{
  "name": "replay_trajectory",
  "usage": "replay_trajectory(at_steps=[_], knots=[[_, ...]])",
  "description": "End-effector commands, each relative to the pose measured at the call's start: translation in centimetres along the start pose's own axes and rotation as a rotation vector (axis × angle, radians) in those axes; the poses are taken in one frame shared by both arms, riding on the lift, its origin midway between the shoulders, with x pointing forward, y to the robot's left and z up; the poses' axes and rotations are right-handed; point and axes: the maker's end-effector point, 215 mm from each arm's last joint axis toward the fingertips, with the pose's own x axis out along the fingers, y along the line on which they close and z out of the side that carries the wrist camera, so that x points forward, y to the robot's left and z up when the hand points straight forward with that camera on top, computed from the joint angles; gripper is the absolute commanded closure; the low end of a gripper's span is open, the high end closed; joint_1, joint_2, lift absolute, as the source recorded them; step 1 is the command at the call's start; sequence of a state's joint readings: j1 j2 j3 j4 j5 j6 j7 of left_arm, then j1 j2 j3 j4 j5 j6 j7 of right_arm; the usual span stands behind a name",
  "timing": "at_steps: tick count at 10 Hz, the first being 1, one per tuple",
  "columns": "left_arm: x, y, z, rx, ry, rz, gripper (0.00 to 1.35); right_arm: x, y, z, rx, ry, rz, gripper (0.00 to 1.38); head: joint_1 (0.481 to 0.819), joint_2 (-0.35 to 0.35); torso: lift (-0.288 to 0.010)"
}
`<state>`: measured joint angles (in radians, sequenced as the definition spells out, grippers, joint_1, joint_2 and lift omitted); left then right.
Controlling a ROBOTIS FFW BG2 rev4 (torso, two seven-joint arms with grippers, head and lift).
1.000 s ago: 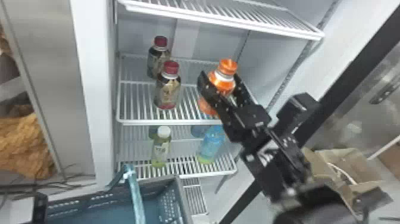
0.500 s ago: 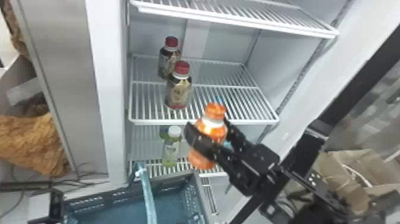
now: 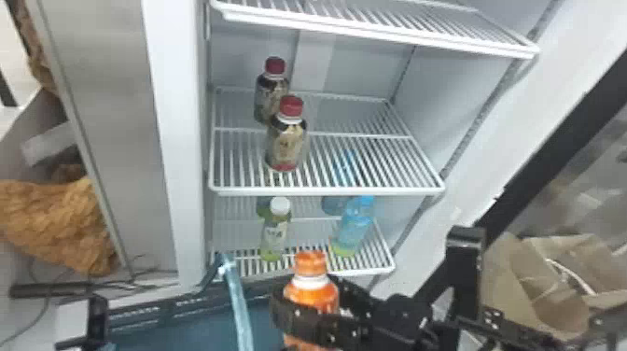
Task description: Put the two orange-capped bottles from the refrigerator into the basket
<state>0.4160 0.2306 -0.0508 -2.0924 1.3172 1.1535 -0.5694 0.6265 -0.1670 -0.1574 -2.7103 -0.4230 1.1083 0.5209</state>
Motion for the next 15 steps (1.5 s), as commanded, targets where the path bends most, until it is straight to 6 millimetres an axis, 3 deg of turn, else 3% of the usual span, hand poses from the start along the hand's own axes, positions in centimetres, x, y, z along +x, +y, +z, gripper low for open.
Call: replay_trajectory(at_steps=[1,3,5,8,10,11,12,15], knots=[[0.1,0.0,0.0,0.003,0.004,0.0,1.2,0.2,-0.8,-1.9,0.032,0.062,-0.005,0.74,0.695,-0.281,-0.04],[0.2,-0.1,0.0,0.006,0.008,-0.002,1.2,0.6,-1.4,-2.5,0.047,0.074,0.001,0.33,0.695,-0.296,-0.04],[0.1,-0.1,0.0,0.004,0.007,-0.003,1.2,0.5,-1.6,-1.7,0.026,0.052,-0.004,0.07,0.695,-0.3,-0.04],[0.2,-0.1,0.0,0.005,0.009,-0.003,1.2,-0.9,-2.5,5.8,-0.135,-0.217,-0.066,0.09,0.695,-0.299,-0.04],[0.2,-0.1,0.0,0.005,0.009,-0.003,1.2,-3.1,-4.2,8.8,-0.196,-0.345,-0.167,0.1,0.695,-0.316,-0.04],[0.1,-0.1,0.0,0.005,0.01,-0.002,1.2,-4.8,-5.0,10.3,-0.243,-0.409,-0.229,0.1,0.695,-0.339,-0.04],[0.2,-0.1,-0.1,0.005,0.01,-0.002,1.2,-8.5,-5.2,13.9,-0.34,-0.574,-0.342,0.1,0.695,-0.35,-0.04],[0.1,-0.1,-0.1,0.003,0.009,-0.001,1.2,-13.2,-6.5,15.1,-0.349,-0.786,-0.502,0.1,0.695,-0.35,-0.04]])
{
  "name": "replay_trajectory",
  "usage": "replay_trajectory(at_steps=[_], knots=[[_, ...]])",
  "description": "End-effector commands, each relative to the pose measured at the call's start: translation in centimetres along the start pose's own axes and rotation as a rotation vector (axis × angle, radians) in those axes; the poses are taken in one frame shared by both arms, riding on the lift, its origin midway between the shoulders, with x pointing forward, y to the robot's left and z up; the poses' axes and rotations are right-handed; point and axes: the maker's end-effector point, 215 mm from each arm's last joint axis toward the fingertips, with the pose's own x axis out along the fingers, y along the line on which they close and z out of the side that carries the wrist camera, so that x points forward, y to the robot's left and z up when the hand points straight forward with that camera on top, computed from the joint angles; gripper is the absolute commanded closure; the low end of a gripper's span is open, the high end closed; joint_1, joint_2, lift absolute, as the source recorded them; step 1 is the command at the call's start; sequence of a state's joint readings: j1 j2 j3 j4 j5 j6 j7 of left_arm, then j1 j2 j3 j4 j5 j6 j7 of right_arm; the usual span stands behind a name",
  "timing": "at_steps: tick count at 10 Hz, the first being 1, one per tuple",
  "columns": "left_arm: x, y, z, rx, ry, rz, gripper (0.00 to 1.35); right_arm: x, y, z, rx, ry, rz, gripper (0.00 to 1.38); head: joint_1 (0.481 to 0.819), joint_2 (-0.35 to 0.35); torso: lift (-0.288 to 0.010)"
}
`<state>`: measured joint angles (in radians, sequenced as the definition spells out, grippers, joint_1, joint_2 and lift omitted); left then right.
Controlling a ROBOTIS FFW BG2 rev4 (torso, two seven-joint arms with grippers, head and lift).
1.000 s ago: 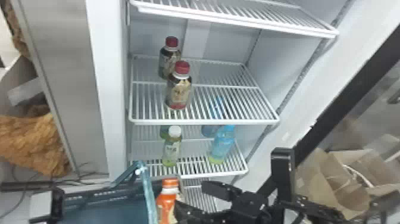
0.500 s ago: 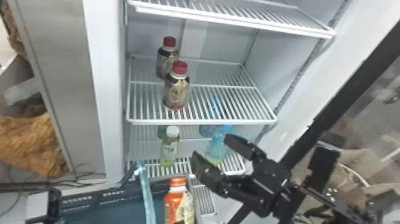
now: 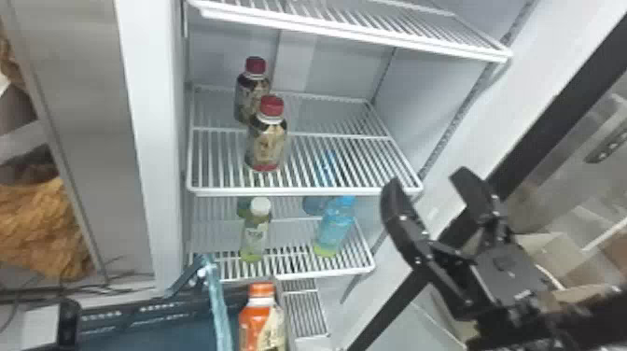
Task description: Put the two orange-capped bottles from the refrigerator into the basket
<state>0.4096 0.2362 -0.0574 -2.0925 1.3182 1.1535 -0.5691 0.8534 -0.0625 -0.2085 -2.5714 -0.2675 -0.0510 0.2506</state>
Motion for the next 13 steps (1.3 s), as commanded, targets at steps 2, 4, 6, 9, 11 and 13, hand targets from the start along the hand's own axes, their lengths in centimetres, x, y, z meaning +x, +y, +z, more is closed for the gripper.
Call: replay_trajectory(at_steps=[2,4,6,9,11,13], knots=[[0.0,0.0,0.1,0.0,-0.002,0.0,1.2,-2.4,-2.1,0.5,-0.035,-0.064,-0.134,0.1,0.695,-0.35,-0.04],[0.0,0.0,0.0,-0.001,-0.001,-0.001,1.2,-3.1,-2.4,-1.2,-0.017,-0.042,-0.16,0.1,0.695,-0.35,-0.04],[0.1,0.0,-0.1,-0.002,0.001,-0.002,1.2,-3.1,-2.6,-2.2,0.004,-0.031,-0.168,0.1,0.695,-0.35,-0.04],[0.1,0.0,-0.1,-0.002,0.001,-0.002,1.2,-3.1,-2.7,-2.6,0.018,-0.019,-0.172,0.1,0.695,-0.35,-0.04],[0.1,-0.1,-0.1,0.001,0.001,-0.003,1.2,-3.1,-2.7,-2.8,0.022,-0.012,-0.172,0.1,0.695,-0.35,-0.04],[0.1,0.0,-0.1,-0.002,0.001,-0.002,1.2,-3.1,-2.7,-2.8,0.024,-0.013,-0.172,0.1,0.695,-0.35,-0.04]])
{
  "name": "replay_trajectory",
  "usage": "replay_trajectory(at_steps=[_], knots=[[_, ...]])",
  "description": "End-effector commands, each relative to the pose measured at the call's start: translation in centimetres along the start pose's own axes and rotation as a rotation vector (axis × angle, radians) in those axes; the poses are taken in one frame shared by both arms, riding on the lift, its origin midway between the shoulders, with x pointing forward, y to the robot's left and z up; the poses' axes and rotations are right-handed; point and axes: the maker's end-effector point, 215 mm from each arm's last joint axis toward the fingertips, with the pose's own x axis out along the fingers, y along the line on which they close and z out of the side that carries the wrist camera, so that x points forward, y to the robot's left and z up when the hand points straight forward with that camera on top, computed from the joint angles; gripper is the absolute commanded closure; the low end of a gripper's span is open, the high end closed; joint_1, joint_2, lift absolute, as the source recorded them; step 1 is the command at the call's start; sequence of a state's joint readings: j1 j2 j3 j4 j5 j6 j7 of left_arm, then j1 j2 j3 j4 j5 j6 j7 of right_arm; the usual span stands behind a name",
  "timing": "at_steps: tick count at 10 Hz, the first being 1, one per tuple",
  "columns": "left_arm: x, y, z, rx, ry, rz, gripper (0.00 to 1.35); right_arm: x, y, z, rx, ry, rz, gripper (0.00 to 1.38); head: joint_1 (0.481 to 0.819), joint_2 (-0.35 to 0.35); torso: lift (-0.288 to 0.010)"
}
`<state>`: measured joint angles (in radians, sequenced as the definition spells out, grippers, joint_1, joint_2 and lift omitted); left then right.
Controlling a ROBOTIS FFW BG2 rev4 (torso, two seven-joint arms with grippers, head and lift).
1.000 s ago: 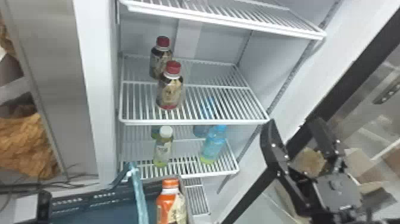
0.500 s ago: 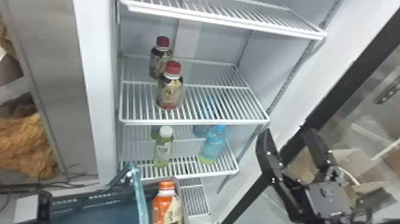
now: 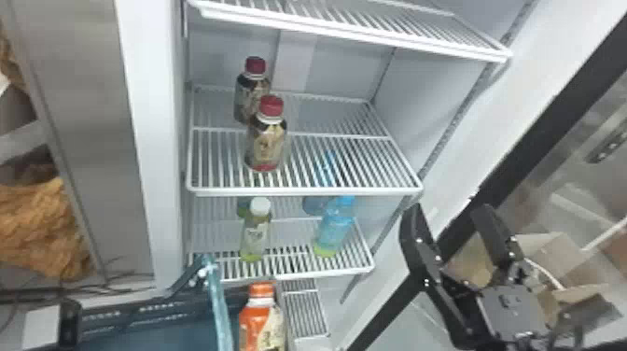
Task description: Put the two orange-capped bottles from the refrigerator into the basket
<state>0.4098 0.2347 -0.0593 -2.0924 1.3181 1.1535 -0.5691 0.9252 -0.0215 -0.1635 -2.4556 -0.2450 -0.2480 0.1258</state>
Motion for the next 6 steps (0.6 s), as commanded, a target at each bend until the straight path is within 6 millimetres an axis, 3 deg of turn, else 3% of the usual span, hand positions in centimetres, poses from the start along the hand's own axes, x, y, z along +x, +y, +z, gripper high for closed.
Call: replay_trajectory(at_steps=[1,6], knots=[[0.01,0.0,-0.02,0.0,0.0,0.0,1.2,0.0,0.0,0.0,0.0,0.0,0.0,0.1,0.695,-0.35,-0.04],[-0.04,0.02,0.05,0.001,-0.001,0.001,1.2,0.0,0.03,-0.01,-0.004,0.001,0.001,0.1,0.695,-0.35,-0.04]])
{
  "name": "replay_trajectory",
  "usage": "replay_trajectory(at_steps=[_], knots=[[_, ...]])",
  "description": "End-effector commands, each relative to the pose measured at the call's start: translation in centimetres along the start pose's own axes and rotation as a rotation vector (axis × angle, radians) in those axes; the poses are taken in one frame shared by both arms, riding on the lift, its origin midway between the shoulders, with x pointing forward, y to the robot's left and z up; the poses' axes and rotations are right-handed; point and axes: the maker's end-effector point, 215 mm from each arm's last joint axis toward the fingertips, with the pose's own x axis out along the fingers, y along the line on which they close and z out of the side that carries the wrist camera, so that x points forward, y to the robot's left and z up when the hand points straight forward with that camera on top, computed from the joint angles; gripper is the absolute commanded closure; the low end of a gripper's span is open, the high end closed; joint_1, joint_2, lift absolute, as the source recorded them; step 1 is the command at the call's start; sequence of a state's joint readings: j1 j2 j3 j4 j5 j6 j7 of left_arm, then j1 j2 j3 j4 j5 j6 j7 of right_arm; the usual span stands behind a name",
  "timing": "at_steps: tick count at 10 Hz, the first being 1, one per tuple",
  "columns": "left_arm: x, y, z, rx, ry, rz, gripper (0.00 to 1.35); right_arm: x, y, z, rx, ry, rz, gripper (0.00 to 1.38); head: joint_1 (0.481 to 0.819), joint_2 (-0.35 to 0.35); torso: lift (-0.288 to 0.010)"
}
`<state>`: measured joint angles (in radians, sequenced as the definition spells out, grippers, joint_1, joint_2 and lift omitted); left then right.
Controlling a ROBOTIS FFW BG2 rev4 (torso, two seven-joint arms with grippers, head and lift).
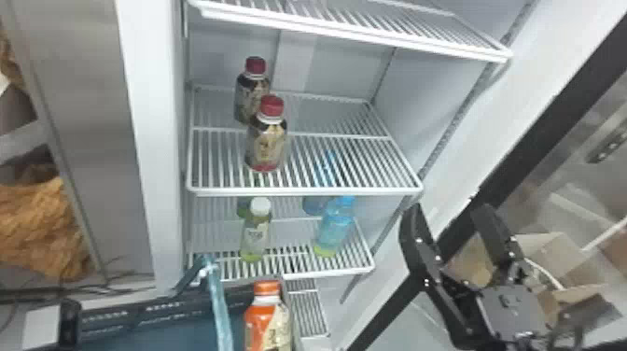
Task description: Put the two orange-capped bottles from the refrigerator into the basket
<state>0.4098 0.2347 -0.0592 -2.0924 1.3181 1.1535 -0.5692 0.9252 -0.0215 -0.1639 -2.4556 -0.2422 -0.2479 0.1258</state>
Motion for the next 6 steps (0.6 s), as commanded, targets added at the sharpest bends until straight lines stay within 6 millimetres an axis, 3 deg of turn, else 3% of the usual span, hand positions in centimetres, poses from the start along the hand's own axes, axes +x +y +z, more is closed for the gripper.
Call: replay_trajectory(at_steps=[1,6], knots=[[0.02,0.0,-0.02,0.0,0.0,0.0,1.2,0.0,-0.05,0.01,-0.002,0.0,0.0,0.1,0.695,-0.35,-0.04],[0.04,-0.04,0.06,0.002,0.001,-0.001,1.2,0.05,-0.13,0.08,-0.002,-0.003,-0.005,0.1,0.695,-0.35,-0.04]])
